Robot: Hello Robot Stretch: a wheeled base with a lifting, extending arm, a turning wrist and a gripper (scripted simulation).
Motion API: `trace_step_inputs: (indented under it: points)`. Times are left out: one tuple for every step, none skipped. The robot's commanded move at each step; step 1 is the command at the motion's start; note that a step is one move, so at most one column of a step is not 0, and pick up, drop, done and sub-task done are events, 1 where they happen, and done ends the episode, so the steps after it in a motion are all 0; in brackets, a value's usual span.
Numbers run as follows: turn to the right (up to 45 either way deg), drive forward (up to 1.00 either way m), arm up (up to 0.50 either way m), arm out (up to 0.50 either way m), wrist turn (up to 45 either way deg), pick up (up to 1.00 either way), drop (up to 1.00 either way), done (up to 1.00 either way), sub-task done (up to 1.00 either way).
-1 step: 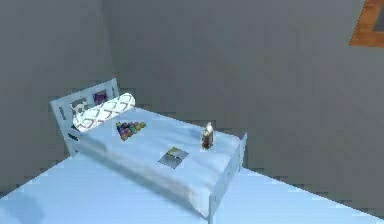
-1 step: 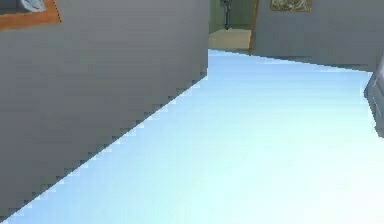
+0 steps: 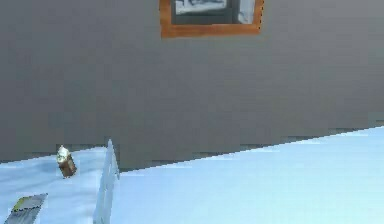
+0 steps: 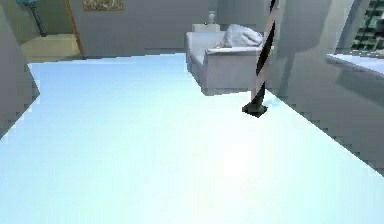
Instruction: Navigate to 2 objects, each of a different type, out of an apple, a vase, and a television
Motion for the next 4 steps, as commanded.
trace_step_inputs:
  points:
    - [45.0, 0.0, 0.0, 0.0, 0.0, 0.0, 0.0, 0.0, 0.0]
    - [36.0, 0.0, 0.0, 0.0, 0.0, 0.0, 0.0, 0.0, 0.0]
    - [0.0, 1.0, 0.0, 0.0, 0.0, 0.0, 0.0, 0.0, 0.0]
    - [0.0, 1.0, 0.0, 0.0, 0.0, 0.0, 0.0, 0.0, 0.0]
